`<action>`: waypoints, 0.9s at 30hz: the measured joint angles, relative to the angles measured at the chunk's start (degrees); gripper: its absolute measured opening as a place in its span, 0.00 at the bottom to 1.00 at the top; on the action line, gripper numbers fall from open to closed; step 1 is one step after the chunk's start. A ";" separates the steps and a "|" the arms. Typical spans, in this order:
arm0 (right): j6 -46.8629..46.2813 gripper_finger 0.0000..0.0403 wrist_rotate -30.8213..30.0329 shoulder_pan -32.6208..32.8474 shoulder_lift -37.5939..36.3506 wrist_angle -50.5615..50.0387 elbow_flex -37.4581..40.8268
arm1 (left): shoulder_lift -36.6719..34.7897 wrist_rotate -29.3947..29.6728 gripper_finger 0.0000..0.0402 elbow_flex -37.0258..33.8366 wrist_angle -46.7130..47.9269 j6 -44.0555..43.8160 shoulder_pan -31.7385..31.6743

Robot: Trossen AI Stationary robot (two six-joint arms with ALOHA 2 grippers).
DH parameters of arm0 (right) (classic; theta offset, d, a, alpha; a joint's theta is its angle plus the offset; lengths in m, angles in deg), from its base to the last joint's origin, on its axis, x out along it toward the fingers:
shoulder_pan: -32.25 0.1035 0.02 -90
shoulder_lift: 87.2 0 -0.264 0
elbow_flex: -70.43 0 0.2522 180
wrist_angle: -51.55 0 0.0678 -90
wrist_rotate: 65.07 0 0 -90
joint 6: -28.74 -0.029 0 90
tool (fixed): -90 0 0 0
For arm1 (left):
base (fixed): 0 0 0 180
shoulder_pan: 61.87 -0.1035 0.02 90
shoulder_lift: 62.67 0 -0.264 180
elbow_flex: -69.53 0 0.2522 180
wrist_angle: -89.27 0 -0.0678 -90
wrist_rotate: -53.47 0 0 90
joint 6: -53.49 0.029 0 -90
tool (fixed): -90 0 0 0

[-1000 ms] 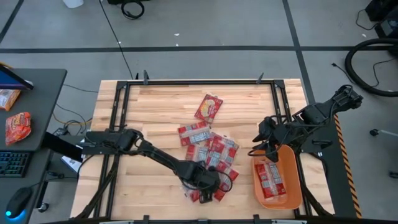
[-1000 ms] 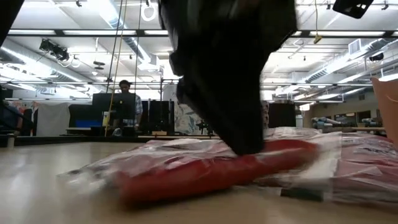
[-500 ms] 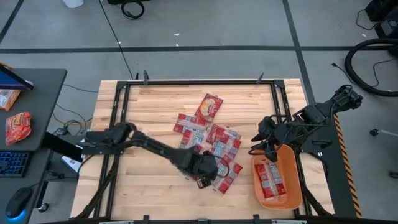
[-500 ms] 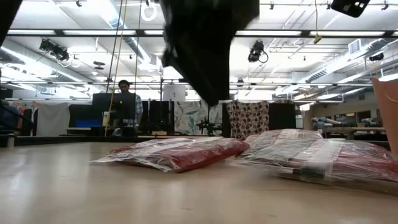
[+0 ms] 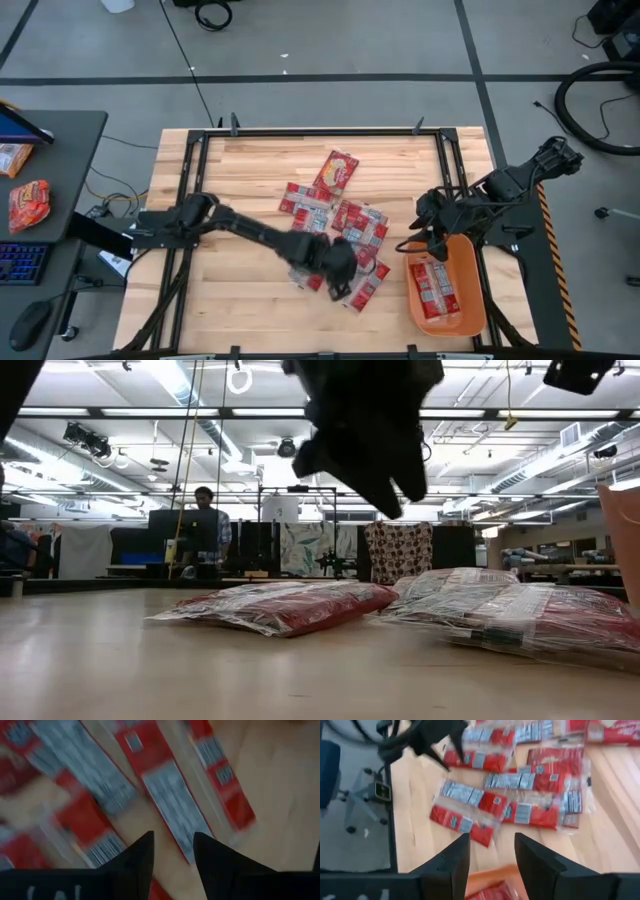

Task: Sort popcorn bags into baskets
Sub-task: Put the red popcorn bag into the orange bin

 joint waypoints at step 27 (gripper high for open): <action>14.20 0.36 11.15 -20.62 -7.30 13.47 15.27 | -4.86 -18.88 0.35 0.04 9.42 24.52 -21.62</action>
